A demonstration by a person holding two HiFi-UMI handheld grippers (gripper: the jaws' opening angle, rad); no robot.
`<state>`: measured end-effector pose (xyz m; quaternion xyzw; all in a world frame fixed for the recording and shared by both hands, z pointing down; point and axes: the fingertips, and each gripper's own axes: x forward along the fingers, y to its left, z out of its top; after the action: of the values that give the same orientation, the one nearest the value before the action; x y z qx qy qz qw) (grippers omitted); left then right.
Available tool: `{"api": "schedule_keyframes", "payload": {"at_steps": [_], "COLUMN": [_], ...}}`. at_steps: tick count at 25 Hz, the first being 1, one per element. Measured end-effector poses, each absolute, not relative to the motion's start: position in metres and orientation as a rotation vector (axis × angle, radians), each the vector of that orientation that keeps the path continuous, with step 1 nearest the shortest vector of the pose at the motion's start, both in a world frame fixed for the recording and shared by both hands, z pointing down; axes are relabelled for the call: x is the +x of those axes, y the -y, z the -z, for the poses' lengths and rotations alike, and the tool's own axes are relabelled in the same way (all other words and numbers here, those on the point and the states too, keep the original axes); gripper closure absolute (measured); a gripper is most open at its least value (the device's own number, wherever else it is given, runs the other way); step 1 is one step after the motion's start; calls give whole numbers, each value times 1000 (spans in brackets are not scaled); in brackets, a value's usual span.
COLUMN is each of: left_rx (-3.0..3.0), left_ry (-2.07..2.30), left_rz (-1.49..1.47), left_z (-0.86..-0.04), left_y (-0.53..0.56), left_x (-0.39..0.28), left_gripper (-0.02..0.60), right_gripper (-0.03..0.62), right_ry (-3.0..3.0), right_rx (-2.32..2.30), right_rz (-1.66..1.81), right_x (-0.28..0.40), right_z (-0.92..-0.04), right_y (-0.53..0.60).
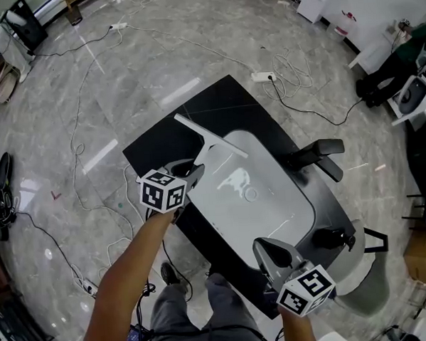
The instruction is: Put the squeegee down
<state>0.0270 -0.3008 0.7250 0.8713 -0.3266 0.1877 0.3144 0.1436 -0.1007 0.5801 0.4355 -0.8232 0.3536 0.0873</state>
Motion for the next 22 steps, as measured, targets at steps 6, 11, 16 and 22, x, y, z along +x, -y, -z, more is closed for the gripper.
{"api": "schedule_keyframes", "payload": {"at_steps": [6, 11, 16, 22], "left_rx": [2363, 2364, 2366, 2364], "left_ry": [938, 956, 974, 975], "left_rz": [-586, -620, -679, -658], "left_z": [-727, -729, -734, -733], "left_y": [306, 308, 308, 308], "left_x": [22, 23, 24, 23], "left_gripper": [483, 483, 483, 483], "right_gripper": [586, 586, 586, 586], "right_ry": [2450, 2437, 2444, 2438], "right_rx": [1289, 1286, 1277, 1262], "right_rz": [-1065, -1086, -1105, -1117], "right_x": [142, 142, 137, 135], "right_z": [-585, -593, -597, -603], "right_y": [102, 99, 97, 93]}}
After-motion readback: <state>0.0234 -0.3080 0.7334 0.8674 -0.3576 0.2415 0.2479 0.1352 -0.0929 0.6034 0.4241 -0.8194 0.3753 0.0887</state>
